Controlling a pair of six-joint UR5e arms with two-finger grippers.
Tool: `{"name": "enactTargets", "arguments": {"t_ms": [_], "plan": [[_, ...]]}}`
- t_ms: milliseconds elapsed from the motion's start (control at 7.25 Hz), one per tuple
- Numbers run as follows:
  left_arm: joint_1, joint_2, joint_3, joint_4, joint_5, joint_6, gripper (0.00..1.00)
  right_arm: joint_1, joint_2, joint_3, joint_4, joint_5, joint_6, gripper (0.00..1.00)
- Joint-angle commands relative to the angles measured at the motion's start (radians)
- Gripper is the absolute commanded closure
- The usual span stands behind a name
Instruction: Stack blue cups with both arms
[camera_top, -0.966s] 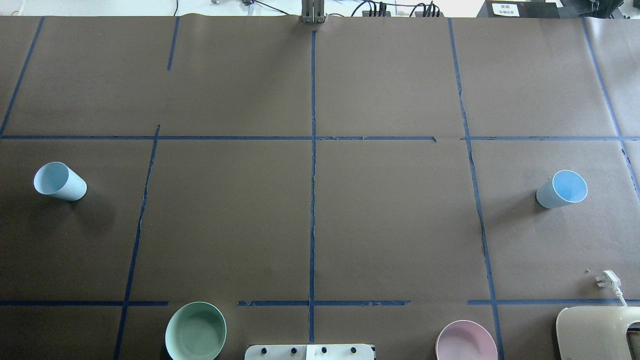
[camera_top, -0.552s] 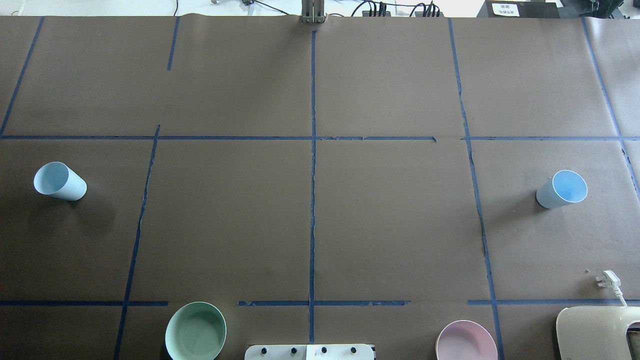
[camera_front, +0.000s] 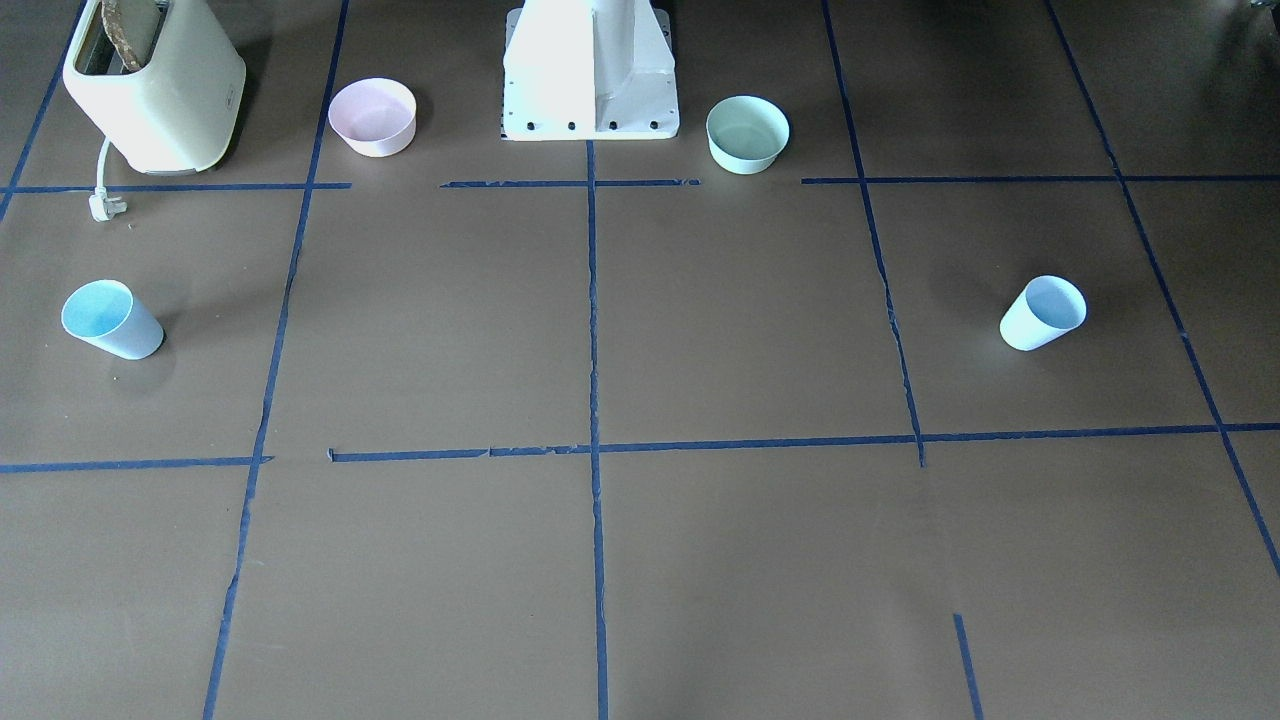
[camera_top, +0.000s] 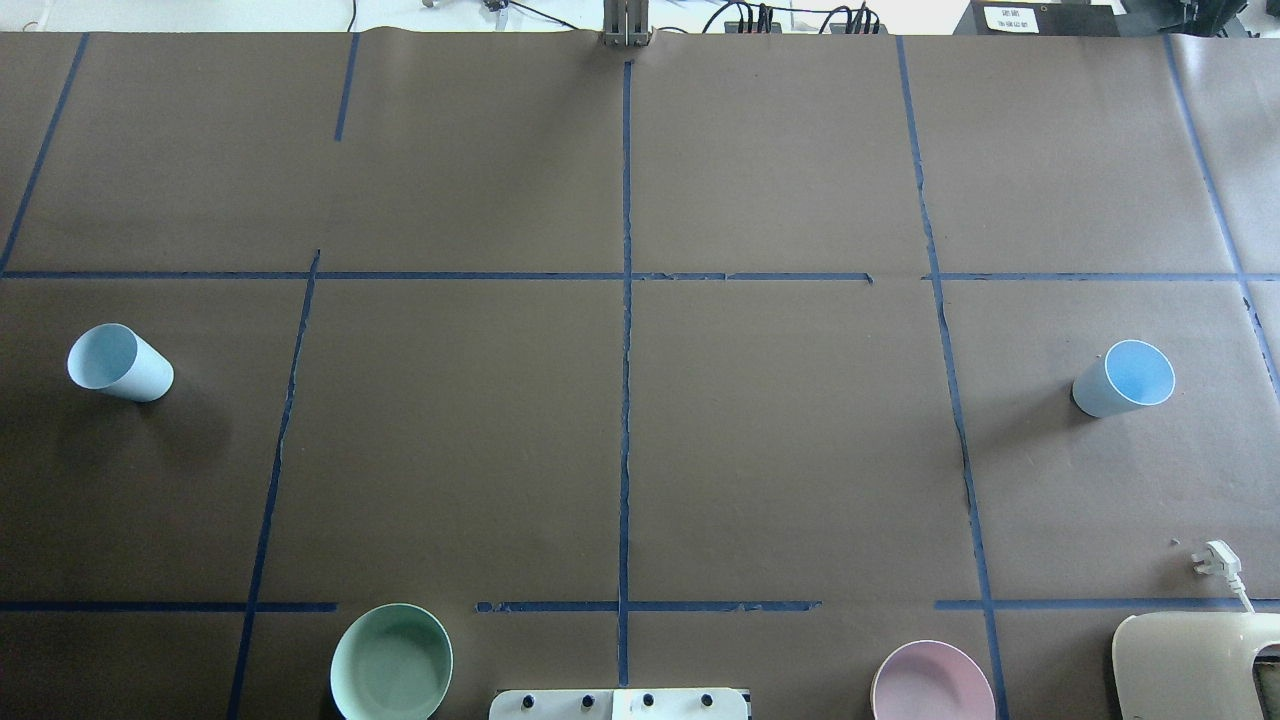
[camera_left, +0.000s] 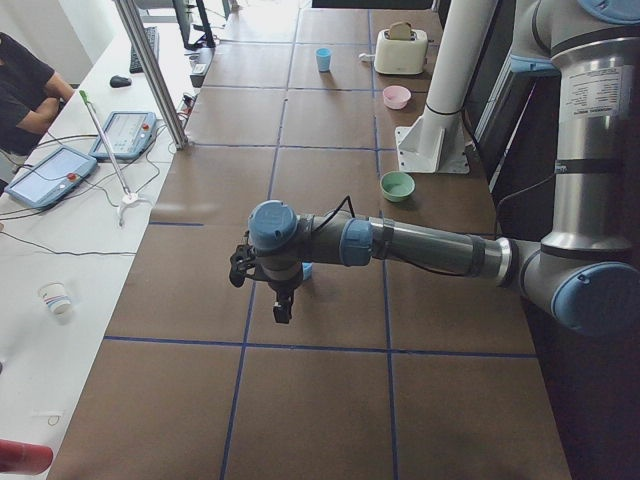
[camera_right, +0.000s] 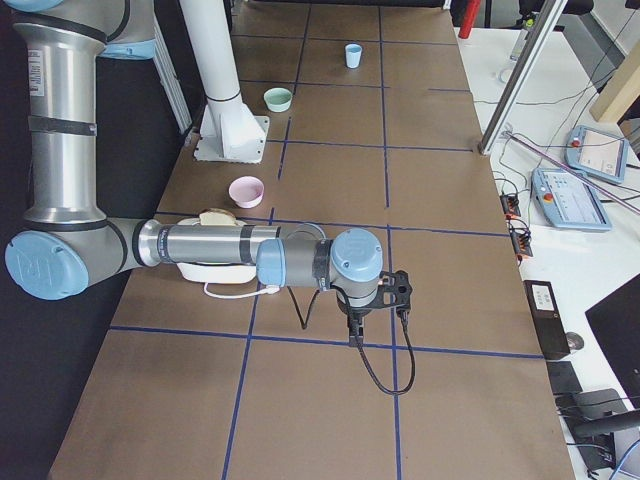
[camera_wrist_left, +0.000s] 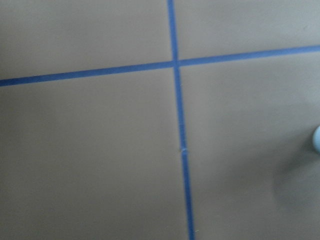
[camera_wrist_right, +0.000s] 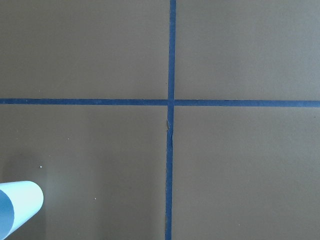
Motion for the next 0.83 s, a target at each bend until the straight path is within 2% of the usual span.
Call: {"name": "enactTargets", "arguments": {"t_ms": [0,276,690], "plan": [[0.139,0.008,-0.118,-0.016,-0.001,-0.251,0.00,0.000,-0.006,0.000,-0.001,-0.001,-0.002,0.00],[0.206,0.042,-0.077,-0.201,0.028,-0.367,0.00,0.000,-0.006,0.007,-0.001,0.004,0.003,0.00],[0.383,0.053,0.101,-0.635,0.167,-0.719,0.00,0.000,-0.006,-0.008,-0.001,0.055,0.001,0.00]]}}
